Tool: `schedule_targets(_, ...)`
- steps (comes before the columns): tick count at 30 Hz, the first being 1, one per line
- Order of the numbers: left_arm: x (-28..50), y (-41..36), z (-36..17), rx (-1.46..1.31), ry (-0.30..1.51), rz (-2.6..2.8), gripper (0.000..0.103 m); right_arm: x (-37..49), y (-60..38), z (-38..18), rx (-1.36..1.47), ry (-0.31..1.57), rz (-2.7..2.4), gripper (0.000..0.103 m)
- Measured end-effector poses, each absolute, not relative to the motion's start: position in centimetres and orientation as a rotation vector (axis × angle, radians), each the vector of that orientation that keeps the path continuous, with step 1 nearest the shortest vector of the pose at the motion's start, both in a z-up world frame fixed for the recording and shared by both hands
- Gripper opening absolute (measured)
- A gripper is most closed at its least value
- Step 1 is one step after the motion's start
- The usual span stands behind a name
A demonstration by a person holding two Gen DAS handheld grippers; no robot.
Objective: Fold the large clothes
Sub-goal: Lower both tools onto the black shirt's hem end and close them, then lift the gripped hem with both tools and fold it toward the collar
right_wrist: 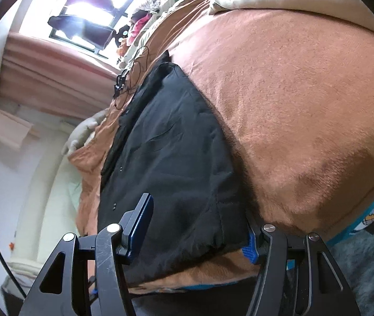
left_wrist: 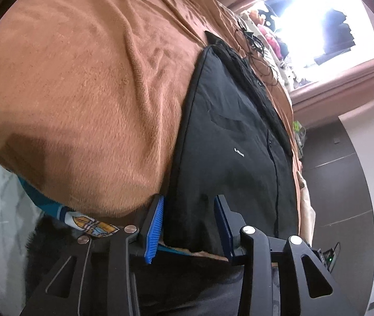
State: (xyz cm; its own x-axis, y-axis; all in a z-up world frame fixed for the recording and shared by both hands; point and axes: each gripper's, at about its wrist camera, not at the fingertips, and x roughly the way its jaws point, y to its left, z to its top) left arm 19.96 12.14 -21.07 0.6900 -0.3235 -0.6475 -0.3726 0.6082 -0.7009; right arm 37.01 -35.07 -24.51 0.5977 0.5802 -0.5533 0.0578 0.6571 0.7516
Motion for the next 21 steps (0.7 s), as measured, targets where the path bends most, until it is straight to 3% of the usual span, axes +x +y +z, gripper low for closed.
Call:
schedule_targets(4,20.3,11.8,-21.1,-0.947,0.822,0.039,0.04,37.6,-34.7,-24.2,0.792,0.895,0.313,0.052)
schedule_targets(7,21.8,11.9,-21.5,-0.951,0.81,0.016,0.04,38.0,-34.9,-24.5,0.793,0.903,0.276,0.021)
schedule_targets(10,22.0,12.0,-21.4,-0.958,0.815,0.019,0.035,37.7,-35.5,-24.8,0.835,0.909,0.272,0.011)
schedule_targets(12,21.7,11.7,-21.3,-0.938,0.831,0.025,0.018,37.2,-35.5,-24.2,0.853,0.883,0.288,0.008)
schedule_targets(14,21.4,11.8,-21.2,-0.946,0.821,0.041,0.013,36.9,-35.4,-23.7,0.885,0.864,0.309,0.007)
schedule_targets(21,19.9,12.8,-17.9,-0.944,0.729,0.042,0.01,35.2,-34.3,-19.4,0.894,0.813,0.352,0.005)
